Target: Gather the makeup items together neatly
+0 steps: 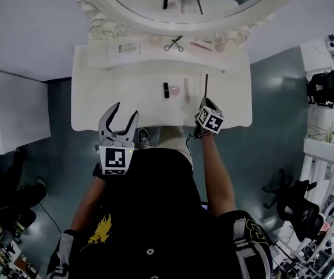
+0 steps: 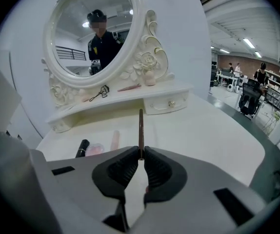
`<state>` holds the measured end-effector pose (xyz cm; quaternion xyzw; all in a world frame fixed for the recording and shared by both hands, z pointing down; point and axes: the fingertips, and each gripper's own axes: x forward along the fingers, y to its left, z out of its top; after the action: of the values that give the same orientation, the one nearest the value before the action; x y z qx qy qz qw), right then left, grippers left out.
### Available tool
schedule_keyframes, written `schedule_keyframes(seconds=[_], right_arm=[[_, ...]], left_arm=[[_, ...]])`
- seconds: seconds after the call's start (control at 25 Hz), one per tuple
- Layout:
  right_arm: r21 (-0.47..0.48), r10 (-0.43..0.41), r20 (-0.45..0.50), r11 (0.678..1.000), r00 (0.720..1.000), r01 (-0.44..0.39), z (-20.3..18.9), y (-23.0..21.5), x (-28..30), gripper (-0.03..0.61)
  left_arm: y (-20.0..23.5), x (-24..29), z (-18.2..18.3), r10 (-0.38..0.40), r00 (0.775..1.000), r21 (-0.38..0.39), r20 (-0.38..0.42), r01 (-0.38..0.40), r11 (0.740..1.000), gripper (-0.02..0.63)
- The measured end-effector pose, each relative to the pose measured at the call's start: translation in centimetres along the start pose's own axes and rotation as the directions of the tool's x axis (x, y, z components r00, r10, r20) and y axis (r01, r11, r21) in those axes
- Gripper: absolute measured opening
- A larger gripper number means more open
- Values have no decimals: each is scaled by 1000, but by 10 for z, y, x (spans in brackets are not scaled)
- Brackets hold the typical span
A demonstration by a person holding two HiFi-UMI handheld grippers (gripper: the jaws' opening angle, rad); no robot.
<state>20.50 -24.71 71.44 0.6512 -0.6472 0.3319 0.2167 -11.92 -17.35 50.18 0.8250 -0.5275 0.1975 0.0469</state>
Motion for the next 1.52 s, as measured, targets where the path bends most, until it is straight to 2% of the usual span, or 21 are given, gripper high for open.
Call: schedule_keyframes(seconds=[0.24, 0.52, 0.76, 1.16, 1.52], right_arm=[[-26, 57, 4, 998, 998, -57, -16, 54, -13, 54], [-61, 65, -18, 996, 998, -66, -26, 87, -12, 54], [-188, -17, -49, 982, 999, 8, -31, 97, -6, 55], [-231, -123, -106, 968, 987, 96, -42, 105, 3, 55], [-261, -179, -117, 955, 977, 144, -49, 106, 6, 57]], left_arm=[[20, -34, -5, 54, 998, 3, 17, -54, 999, 241], [24, -42, -13, 64, 998, -2, 4, -64, 998, 241], [23, -39, -8, 72, 997, -9, 13, -72, 997, 241], [20, -37, -12, 74, 997, -17, -9, -74, 997, 241], [22, -36, -13, 71, 997, -17, -13, -71, 997, 241]])
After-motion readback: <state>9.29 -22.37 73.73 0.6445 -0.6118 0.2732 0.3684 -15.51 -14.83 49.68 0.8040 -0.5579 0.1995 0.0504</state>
